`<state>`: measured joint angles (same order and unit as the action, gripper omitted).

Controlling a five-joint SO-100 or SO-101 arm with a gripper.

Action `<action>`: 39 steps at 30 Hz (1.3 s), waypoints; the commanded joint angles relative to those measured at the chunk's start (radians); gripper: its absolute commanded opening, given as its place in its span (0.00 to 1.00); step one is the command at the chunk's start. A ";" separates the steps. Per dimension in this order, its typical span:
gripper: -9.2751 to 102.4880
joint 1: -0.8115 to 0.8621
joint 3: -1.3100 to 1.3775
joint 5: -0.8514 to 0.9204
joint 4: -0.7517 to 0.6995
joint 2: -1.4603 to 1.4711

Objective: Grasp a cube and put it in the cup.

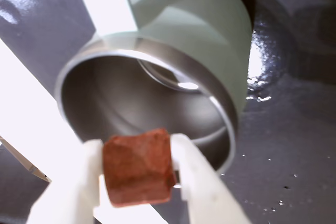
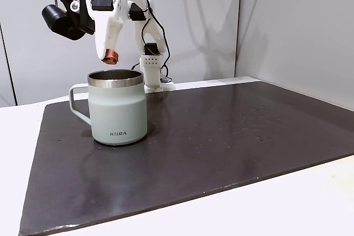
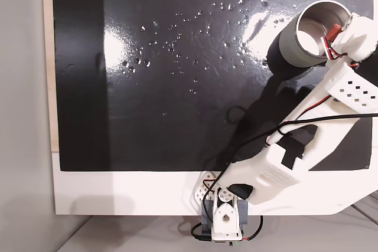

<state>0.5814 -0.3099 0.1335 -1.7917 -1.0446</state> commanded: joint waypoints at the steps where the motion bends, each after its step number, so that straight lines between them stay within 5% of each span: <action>1: 0.09 -0.009 0.098 0.011 -0.005 0.012; 13: 0.10 -0.012 0.137 0.012 -0.006 0.046; 20: 0.30 -0.009 0.137 0.002 -0.006 0.025; 39: 0.30 -0.025 0.129 0.000 -0.009 -0.026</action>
<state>0.5660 -0.2454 0.1335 -1.7917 -0.9802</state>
